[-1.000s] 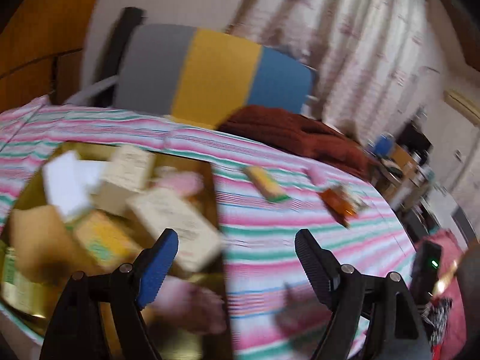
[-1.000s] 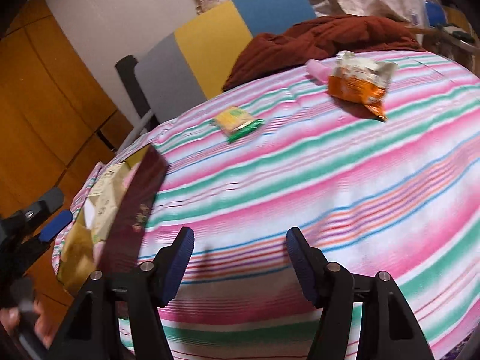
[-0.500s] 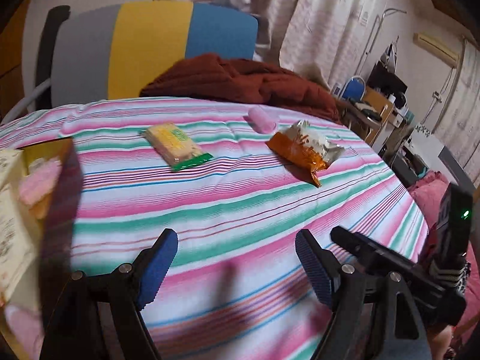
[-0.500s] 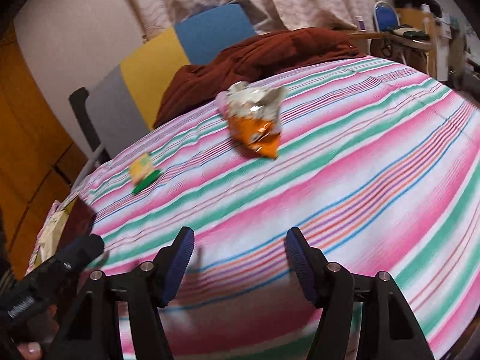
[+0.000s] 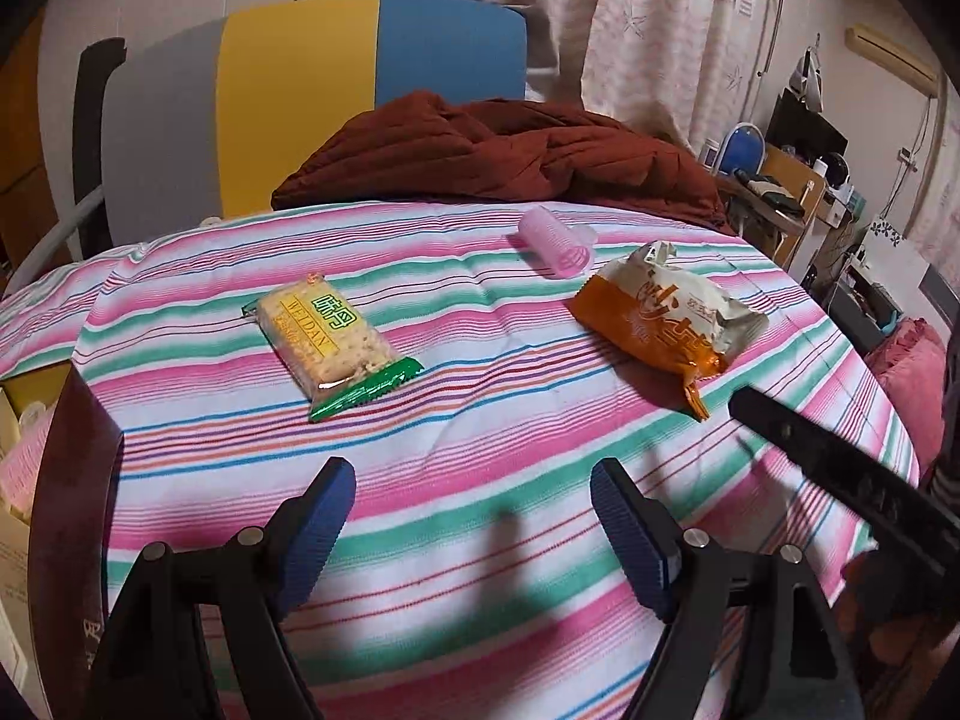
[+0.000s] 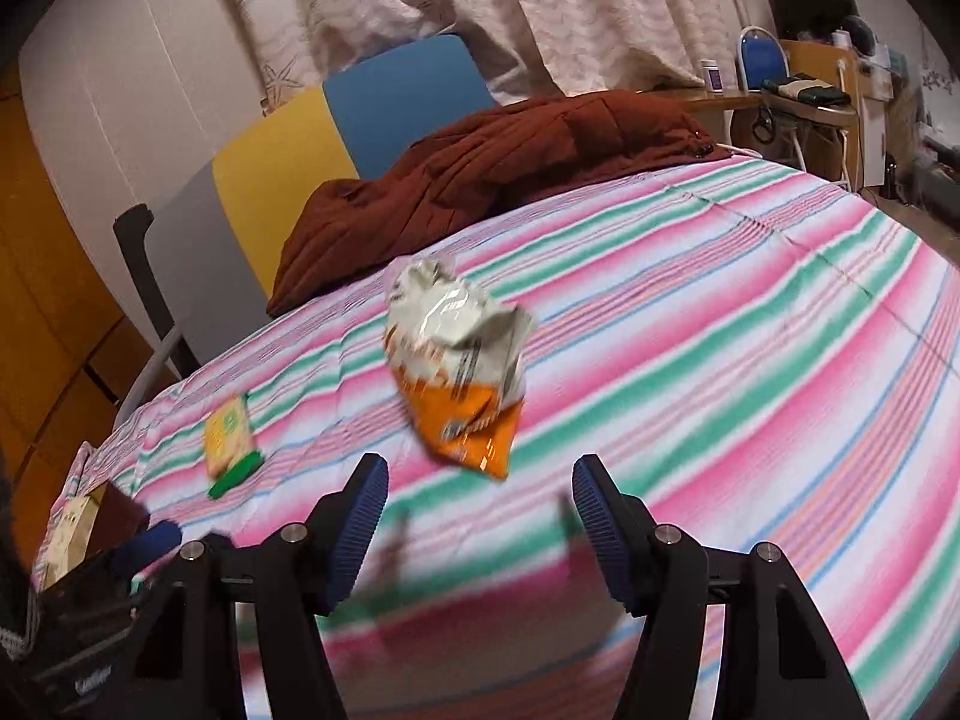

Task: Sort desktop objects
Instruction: 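Grasp the orange-and-white snack bag with the right gripper and lift it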

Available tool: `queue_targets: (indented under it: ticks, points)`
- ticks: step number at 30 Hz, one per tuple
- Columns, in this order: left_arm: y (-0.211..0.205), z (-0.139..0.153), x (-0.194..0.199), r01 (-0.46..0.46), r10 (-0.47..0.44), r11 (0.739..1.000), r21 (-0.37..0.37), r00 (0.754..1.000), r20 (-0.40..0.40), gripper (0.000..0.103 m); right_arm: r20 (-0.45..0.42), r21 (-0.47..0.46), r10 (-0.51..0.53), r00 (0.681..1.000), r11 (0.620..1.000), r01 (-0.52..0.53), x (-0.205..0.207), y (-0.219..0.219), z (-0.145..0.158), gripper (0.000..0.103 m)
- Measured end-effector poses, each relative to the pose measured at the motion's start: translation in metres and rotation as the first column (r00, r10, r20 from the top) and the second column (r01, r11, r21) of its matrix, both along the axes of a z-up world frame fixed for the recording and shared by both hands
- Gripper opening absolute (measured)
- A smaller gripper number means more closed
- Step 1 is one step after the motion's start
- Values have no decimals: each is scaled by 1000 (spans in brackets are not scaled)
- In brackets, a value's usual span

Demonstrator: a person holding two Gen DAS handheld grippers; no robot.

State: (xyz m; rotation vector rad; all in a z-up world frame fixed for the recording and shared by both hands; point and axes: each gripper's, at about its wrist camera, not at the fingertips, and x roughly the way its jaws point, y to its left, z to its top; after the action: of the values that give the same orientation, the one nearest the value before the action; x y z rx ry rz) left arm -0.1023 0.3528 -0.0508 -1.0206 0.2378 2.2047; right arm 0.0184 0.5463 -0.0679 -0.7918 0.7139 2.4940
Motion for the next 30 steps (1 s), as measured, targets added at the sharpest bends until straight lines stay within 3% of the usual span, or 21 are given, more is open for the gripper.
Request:
queue_targets:
  ticks: [3, 12, 14, 16, 20, 23, 30]
  points:
    - [5, -3, -5, -2, 2, 1000, -18, 1000, -6, 83, -12, 1, 5, 1000, 1000, -5, -11, 10, 0, 73]
    - [11, -16, -17, -22, 23, 999, -46, 1000, 17, 83, -55, -35, 75, 996, 996, -77, -46, 26, -4, 73]
    - [12, -20, -19, -21, 22, 998, -54, 999, 31, 83, -60, -43, 71, 996, 996, -73, -50, 28, -5, 70]
    - [13, -24, -21, -19, 22, 998, -61, 999, 46, 83, -75, -61, 68, 995, 996, -72, -50, 31, -7, 58]
    - [19, -26, -21, -6, 10, 998, -69, 998, 58, 83, -98, -85, 61, 993, 994, -69, -50, 35, -10, 57]
    - [29, -20, -23, 37, -34, 999, -28, 996, 78, 83, -122, -103, 57, 991, 992, -69, -46, 37, -13, 56]
    - [56, 11, -50, 34, -52, 990, 137, 991, 126, 83, -201, -187, 51, 978, 978, -89, -33, 47, -20, 54]
